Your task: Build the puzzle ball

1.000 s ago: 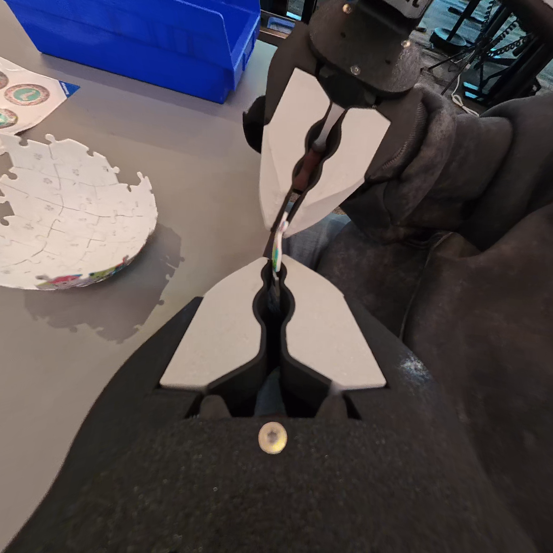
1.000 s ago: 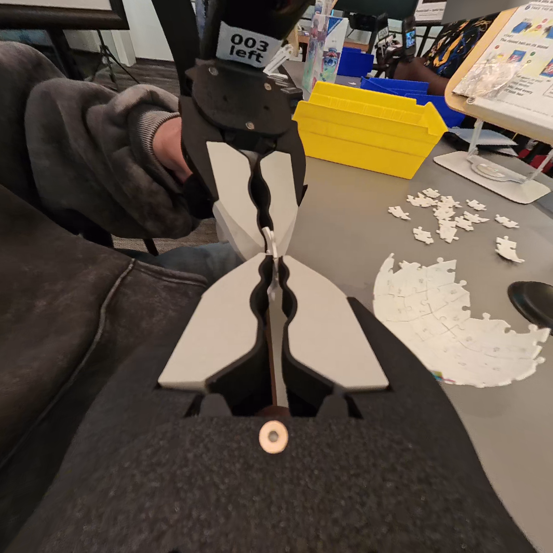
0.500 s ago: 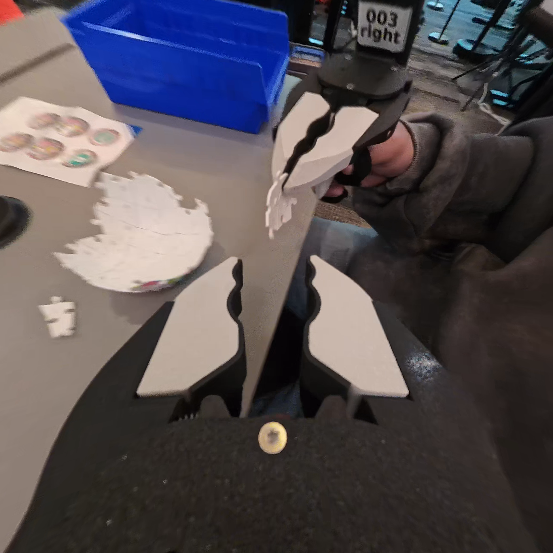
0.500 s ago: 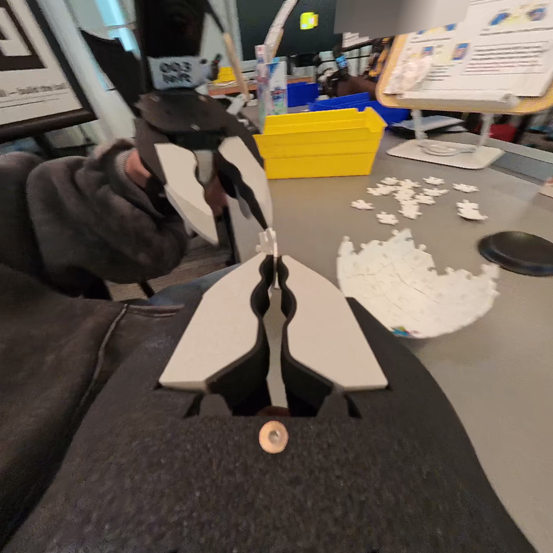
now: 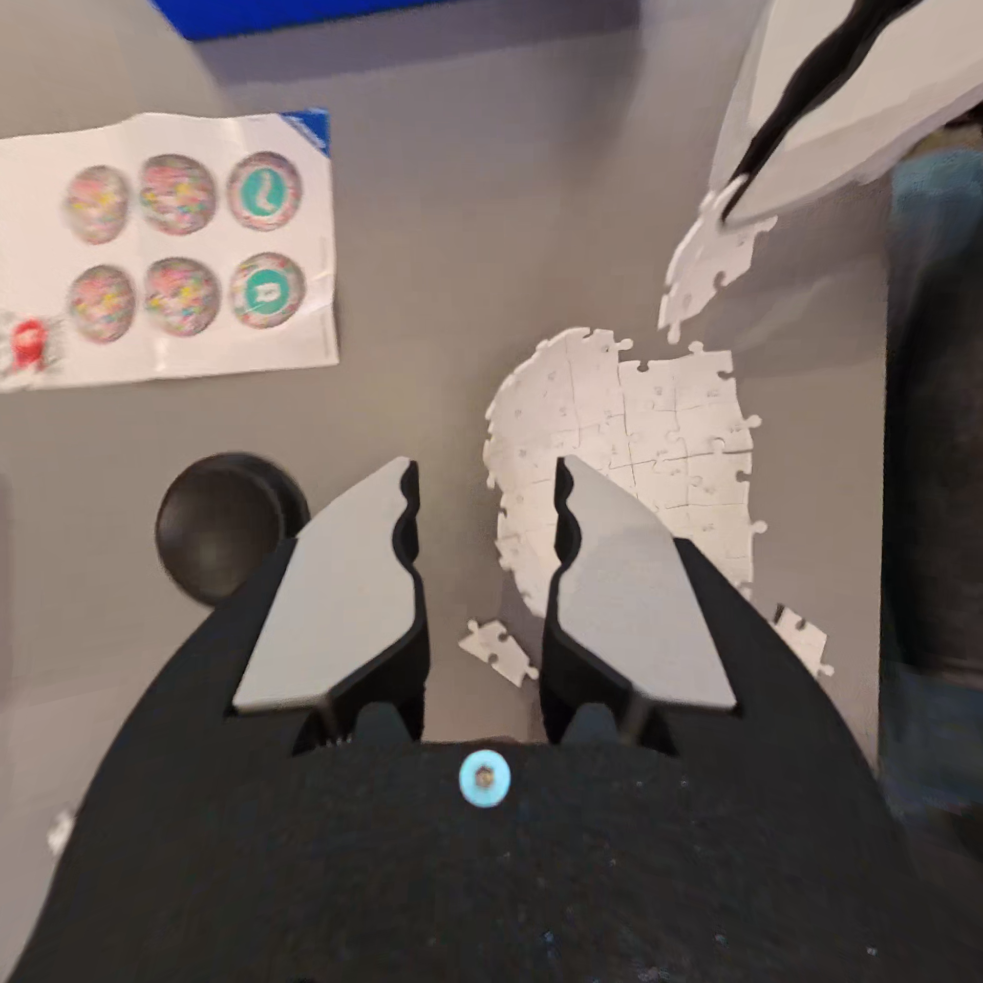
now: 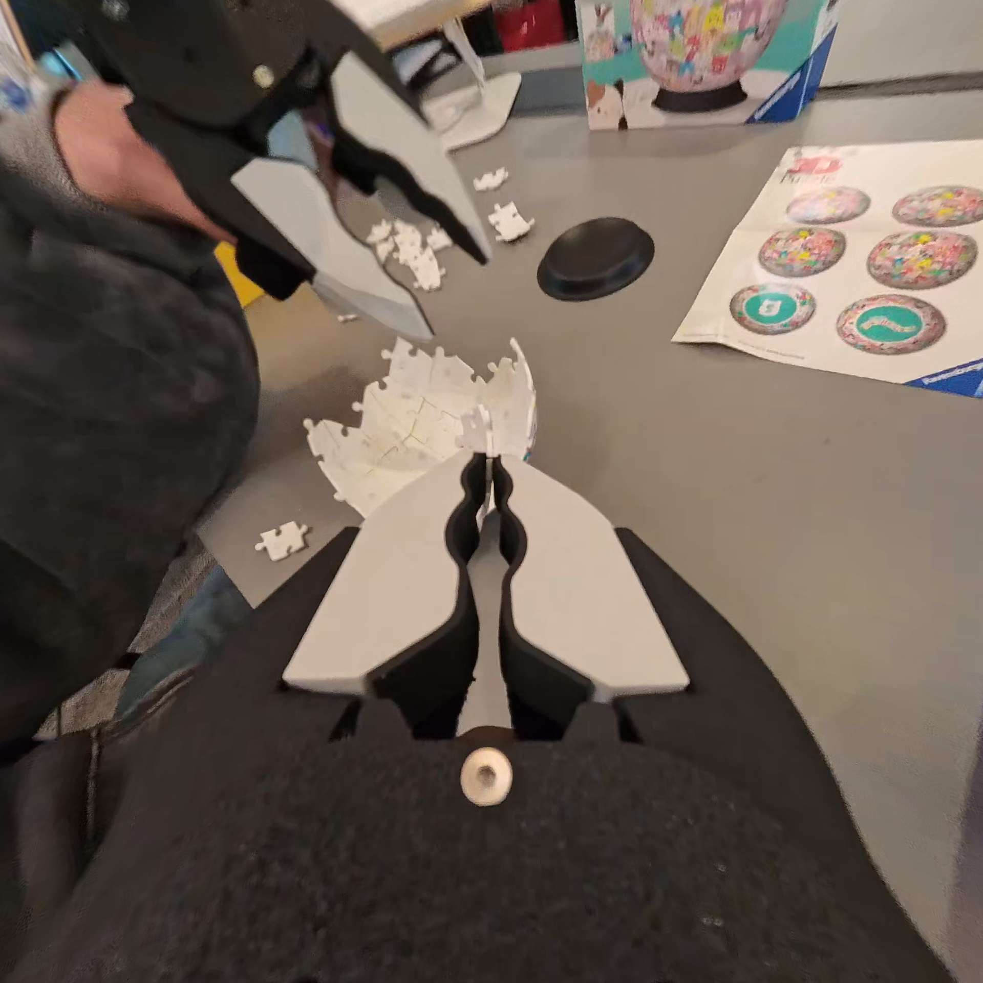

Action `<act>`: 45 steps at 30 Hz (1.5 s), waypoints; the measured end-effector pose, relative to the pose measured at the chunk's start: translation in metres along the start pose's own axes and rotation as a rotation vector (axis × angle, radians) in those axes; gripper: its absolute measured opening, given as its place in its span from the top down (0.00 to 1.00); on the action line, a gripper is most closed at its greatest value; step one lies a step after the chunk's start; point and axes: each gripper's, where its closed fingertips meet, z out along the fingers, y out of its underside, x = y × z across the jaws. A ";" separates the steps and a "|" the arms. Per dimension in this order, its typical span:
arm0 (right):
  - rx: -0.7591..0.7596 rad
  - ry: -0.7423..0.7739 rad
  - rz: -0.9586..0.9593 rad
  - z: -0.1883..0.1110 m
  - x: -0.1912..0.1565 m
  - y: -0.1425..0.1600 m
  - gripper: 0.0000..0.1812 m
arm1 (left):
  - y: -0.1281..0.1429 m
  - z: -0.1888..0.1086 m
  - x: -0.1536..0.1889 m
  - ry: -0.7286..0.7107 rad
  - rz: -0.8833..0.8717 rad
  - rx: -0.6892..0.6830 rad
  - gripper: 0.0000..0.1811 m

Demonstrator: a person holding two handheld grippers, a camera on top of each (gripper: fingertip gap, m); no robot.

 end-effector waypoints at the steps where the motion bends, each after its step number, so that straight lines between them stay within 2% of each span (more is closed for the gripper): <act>1: -0.042 -0.002 0.006 0.004 -0.001 0.002 0.99 | -0.003 0.008 -0.001 0.056 0.031 -0.021 0.73; 5: -0.173 -0.037 0.057 0.017 -0.010 0.012 0.99 | -0.008 0.032 0.002 0.222 0.139 -0.098 0.74; 11: -0.276 0.030 -0.008 0.036 0.000 0.010 0.99 | 0.010 0.039 0.008 0.347 0.202 -0.186 0.81; 16: -0.323 0.078 -0.057 0.048 0.017 0.006 0.99 | 0.015 0.030 0.011 0.358 0.200 -0.130 0.83; 19: -0.340 0.089 -0.075 0.055 0.028 0.005 0.99 | 0.019 0.027 -0.001 0.285 0.214 -0.114 0.82; 22: -0.341 0.083 -0.083 0.061 0.034 0.001 0.99 | 0.005 0.029 -0.017 0.236 0.174 -0.027 0.78; 26: -0.320 0.060 -0.085 0.055 0.029 -0.007 0.99 | -0.014 0.036 -0.014 0.328 0.117 0.077 0.76; 30: -0.306 0.074 -0.055 0.032 0.023 -0.008 0.99 | -0.007 0.049 -0.012 0.326 0.166 0.005 0.77; 34: -0.409 0.158 -0.074 0.016 0.027 0.000 0.99 | -0.002 0.056 -0.005 0.355 0.189 -0.050 0.82; 39: -0.543 0.179 -0.078 0.022 0.018 -0.003 0.99 | 0.012 0.054 0.001 0.364 0.206 -0.118 0.92; 45: -0.716 0.242 -0.144 0.035 0.007 0.001 0.99 | 0.025 0.048 0.004 0.388 0.177 -0.176 0.98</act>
